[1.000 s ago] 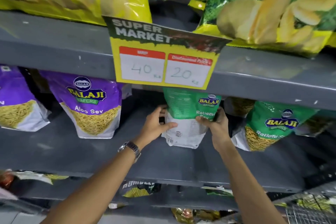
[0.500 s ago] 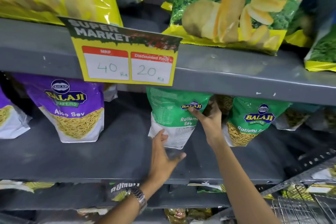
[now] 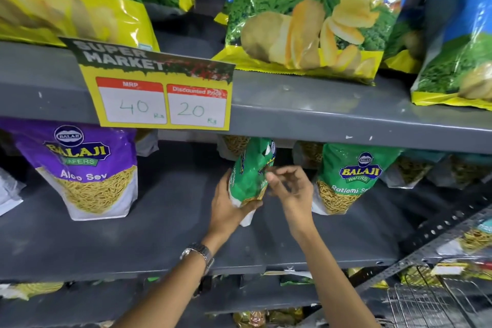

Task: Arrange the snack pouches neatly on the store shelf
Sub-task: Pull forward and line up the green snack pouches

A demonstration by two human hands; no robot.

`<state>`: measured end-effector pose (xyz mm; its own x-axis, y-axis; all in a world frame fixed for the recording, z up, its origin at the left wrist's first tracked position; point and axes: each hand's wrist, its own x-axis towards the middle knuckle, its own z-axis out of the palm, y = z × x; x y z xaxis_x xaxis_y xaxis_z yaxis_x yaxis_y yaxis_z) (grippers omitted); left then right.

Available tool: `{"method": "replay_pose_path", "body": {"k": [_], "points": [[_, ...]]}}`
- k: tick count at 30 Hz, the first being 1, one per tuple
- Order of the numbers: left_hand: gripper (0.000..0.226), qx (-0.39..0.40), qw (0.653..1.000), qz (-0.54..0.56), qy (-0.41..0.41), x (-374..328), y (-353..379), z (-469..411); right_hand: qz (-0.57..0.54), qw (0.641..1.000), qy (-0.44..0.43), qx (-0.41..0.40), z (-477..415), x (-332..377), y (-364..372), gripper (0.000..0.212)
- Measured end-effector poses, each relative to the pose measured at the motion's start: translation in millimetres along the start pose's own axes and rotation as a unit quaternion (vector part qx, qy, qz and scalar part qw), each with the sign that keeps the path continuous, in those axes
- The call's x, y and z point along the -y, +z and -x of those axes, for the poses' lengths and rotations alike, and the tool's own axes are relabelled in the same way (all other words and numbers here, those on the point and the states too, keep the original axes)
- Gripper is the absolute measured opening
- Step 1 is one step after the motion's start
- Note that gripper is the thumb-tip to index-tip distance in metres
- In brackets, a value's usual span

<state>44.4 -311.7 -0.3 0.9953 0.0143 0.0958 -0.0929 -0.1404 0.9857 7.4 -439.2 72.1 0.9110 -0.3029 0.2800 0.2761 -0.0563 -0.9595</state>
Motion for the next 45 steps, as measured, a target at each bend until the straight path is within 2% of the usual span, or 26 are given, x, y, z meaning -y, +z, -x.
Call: {"method": "replay_pose_path", "body": {"k": [2, 3, 6, 8, 11, 14, 18, 22, 31, 33, 35, 37, 39, 41, 43, 45], "points": [[0.085, 0.015, 1.0, -0.005, -0.002, 1.8, -6.5, -6.4, 0.001, 0.998, 0.015, -0.059, -16.5, -4.2, -9.2, 0.029], [0.085, 0.026, 1.0, -0.011, -0.003, 2.1, -9.8, -9.5, 0.007, 0.997, 0.032, -0.066, -25.4, -7.1, -12.4, 0.04], [0.082, 0.075, 0.996, -0.052, 0.001, 1.0, -20.5, -19.3, 0.023, 0.994, 0.099, -0.025, -46.9, -15.3, -21.7, 0.075], [0.083, 0.088, 0.992, -0.085, 0.03, 0.0, -30.4, -26.9, 0.037, 0.992, 0.121, 0.023, -53.8, -17.9, -27.0, 0.081], [0.078, 0.107, 0.985, -0.126, 0.04, -2.6, -43.6, -37.3, 0.037, 0.987, 0.135, 0.077, -53.8, -20.7, -31.9, 0.065], [0.081, 0.103, 0.989, -0.105, 0.029, -2.9, -49.4, -40.1, 0.049, 0.989, 0.129, 0.051, -50.7, -26.2, -31.0, 0.052], [0.071, 0.071, 0.996, -0.04, 0.022, 1.7, -47.7, -32.1, 0.055, 0.991, 0.119, 0.012, -48.3, -34.3, -23.6, 0.053], [0.06, 0.054, 0.998, 0.001, 0.035, 9.5, -43.5, -26.9, 0.016, 0.994, 0.113, 0.007, -44.2, -37.6, -18.1, 0.059], [0.055, 0.023, 0.997, 0.047, 0.059, 21.8, -33.3, -17.3, 0.025, 0.993, 0.116, -0.003, -42.6, -40.0, -17.0, 0.057], [0.06, -0.031, 0.994, 0.066, 0.077, 18.4, -25.2, -4.7, 0.007, 0.995, 0.104, 0.002, -36.9, -36.4, -18.9, 0.052], [0.059, -0.132, 0.983, 0.075, 0.1, 20.2, -10.9, 16.8, -0.01, 0.997, 0.064, -0.043, -27.2, -36.3, -26.3, 0.043], [0.049, -0.17, 0.974, 0.072, 0.132, 22.8, 11.9, 46.0, -0.008, 0.983, -0.009, -0.182, -16.1, -36.0, -44.6, 0.027], [0.041, -0.108, 0.978, 0.08, 0.161, 17.6, 41.9, 68.6, -0.009, 0.933, -0.075, -0.352, -12.9, -32.2, -73.8, 0.022], [0.037, 0.0, 0.986, 0.092, 0.14, 4.7, 75.9, 72.4, 0.002, 0.882, -0.086, -0.463, -19.4, -28.7, -109.7, 0.017], [0.042, 0.115, 0.988, 0.087, 0.064, -12.1, 109.5, 58.2, 0.015, 0.871, -0.052, -0.488, -31.9, -25.5, -142.5, 0.015], [0.065, 0.184, 0.979, 0.086, -0.033, -29.6, 136.9, 33.5, -0.008, 0.906, 0.025, -0.422, -48.5, -27.0, -171.2, 0.025]]}}
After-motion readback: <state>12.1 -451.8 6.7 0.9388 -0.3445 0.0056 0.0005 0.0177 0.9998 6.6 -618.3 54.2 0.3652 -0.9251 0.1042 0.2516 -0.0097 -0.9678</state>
